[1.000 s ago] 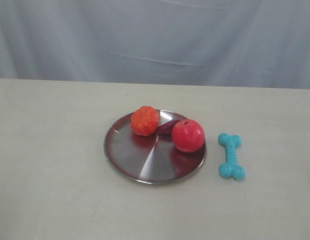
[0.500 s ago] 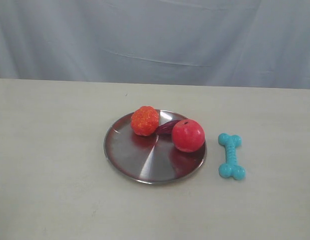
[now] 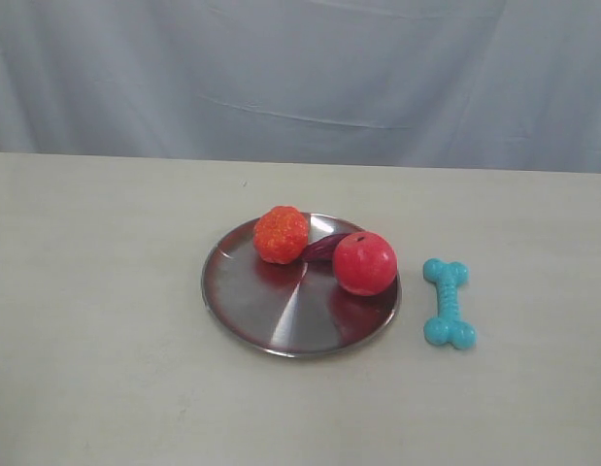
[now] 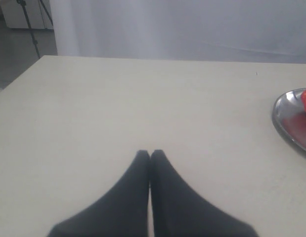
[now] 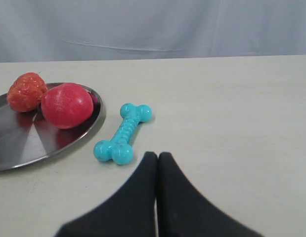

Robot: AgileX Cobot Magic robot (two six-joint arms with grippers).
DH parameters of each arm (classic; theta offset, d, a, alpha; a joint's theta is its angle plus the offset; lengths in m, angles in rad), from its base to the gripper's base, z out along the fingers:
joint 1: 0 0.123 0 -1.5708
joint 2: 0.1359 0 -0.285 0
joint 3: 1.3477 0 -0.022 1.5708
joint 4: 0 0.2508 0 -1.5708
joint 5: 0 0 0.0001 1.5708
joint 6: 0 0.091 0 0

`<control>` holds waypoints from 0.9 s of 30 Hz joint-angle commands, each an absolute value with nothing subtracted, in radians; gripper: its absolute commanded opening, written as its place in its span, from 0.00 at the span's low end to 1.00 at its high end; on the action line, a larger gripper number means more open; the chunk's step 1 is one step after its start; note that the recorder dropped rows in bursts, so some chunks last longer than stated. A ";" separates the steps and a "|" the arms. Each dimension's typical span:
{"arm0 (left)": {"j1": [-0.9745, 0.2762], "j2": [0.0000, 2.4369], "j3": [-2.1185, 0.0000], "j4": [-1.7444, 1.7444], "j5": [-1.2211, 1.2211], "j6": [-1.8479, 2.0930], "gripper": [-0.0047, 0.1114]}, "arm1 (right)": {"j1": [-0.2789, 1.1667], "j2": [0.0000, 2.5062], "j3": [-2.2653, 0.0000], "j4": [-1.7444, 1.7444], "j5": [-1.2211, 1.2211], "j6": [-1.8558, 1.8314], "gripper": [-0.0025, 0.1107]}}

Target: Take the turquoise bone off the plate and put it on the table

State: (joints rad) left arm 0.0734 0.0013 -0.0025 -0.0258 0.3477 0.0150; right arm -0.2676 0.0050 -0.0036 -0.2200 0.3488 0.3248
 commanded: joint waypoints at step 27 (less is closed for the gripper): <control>0.078 0.000 0.000 -0.032 0.342 0.011 0.04 | -0.264 0.000 0.000 0.000 0.345 0.000 0.02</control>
